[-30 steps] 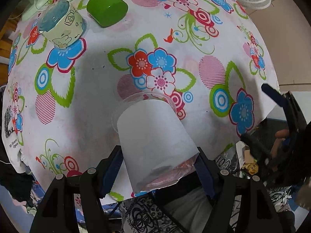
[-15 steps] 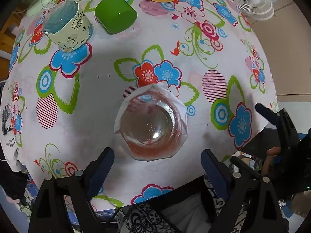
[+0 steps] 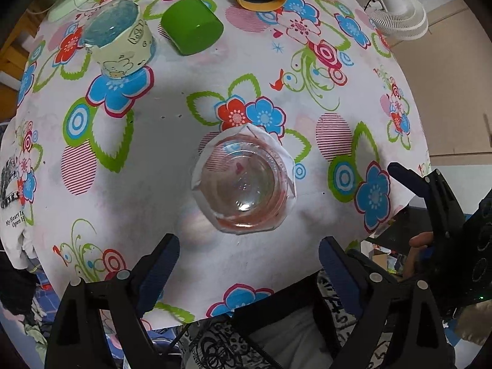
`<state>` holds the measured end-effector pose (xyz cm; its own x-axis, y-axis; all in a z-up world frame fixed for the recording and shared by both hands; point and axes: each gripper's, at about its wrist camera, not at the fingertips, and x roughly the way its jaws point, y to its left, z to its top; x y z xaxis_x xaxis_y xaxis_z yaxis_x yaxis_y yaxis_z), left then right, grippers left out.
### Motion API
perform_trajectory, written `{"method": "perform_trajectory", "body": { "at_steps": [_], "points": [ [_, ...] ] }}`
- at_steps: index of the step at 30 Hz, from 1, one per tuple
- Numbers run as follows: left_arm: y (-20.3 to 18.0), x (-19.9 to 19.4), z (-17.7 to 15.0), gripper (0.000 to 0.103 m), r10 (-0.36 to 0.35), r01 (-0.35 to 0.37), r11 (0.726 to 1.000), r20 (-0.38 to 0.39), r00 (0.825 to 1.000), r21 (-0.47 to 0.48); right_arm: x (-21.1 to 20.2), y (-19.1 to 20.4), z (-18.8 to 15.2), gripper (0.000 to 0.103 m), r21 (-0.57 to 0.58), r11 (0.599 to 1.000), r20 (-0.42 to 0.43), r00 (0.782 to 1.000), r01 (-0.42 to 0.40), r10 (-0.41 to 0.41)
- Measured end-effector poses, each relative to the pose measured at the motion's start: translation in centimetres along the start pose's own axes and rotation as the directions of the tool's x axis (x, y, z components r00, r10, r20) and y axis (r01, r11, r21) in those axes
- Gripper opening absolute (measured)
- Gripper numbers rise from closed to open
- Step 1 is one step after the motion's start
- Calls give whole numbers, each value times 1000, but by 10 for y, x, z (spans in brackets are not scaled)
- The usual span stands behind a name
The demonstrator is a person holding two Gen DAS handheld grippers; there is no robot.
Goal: Flip cup upside down
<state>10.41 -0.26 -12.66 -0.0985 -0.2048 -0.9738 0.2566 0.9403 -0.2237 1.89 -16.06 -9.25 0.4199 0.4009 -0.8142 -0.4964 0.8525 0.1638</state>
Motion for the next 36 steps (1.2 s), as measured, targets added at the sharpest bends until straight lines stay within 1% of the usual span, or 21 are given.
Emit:
{"method": "perform_trajectory", "body": {
  "at_steps": [7, 13, 18, 20, 23, 26, 28, 31, 34, 35, 36],
  "points": [
    [3, -13, -10, 93, -18, 18, 1000, 58, 998, 2, -2, 8, 7, 97, -9, 1000, 13, 1000, 4, -4],
    [7, -31, -19, 93, -20, 19, 1000, 129, 991, 4, -5, 13, 17, 97, -8, 1000, 32, 999, 8, -8],
    [10, -49, -26, 93, -18, 18, 1000, 207, 978, 3, -10, 16, 27, 97, 9, 1000, 59, 998, 5, -6],
    [12, -56, -28, 93, -28, 29, 1000, 239, 971, 1, -12, 19, 31, 97, 11, 1000, 71, 997, 10, -11],
    [17, -66, -30, 93, -27, 32, 999, 296, 955, -12, -16, 22, 38, 97, 20, 997, 87, 994, 69, -71],
    [23, -77, -33, 93, -5, 20, 999, 376, 926, -37, -24, 21, 47, 97, 41, 988, 120, 981, 150, -154],
    [26, -81, -35, 93, 8, 14, 999, 412, 911, -48, -32, 19, 53, 97, 57, 985, 149, 974, 165, -172],
    [28, -89, -38, 93, 18, 13, 998, 470, 882, -61, -45, 21, 64, 97, 74, 978, 192, 959, 195, -206],
    [25, -100, -44, 93, 62, -26, 997, 550, 833, -73, -58, 25, 73, 97, 91, 969, 238, 940, 229, -244],
    [24, -102, -45, 93, 71, -34, 997, 567, 820, -75, -63, 27, 77, 97, 98, 966, 259, 931, 239, -256],
    [21, -107, -49, 93, 87, -48, 996, 601, 795, -80, -68, 29, 80, 97, 104, 964, 275, 924, 246, -265]
  ]
}}
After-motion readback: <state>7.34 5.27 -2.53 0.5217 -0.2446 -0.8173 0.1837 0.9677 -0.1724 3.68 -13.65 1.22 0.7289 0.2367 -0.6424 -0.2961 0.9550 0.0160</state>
